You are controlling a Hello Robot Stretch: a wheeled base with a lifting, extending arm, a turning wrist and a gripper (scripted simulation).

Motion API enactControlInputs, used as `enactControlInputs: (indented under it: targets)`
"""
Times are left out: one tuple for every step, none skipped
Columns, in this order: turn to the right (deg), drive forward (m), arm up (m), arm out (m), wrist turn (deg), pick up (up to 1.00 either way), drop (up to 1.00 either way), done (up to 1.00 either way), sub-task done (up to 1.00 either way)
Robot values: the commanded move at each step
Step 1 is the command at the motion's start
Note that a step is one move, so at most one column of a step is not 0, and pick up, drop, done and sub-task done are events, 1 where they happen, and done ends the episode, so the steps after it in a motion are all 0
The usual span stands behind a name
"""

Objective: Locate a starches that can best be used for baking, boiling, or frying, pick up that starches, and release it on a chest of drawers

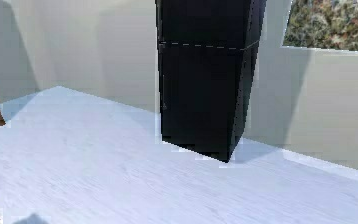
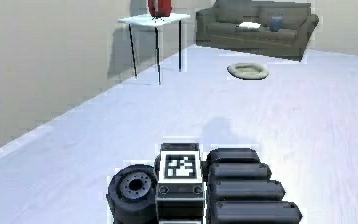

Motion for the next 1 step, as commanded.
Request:
enactControlInputs:
  targets:
    - [-3.0,0.0,0.0,0.0,0.0,0.0,0.0,0.0,0.0]
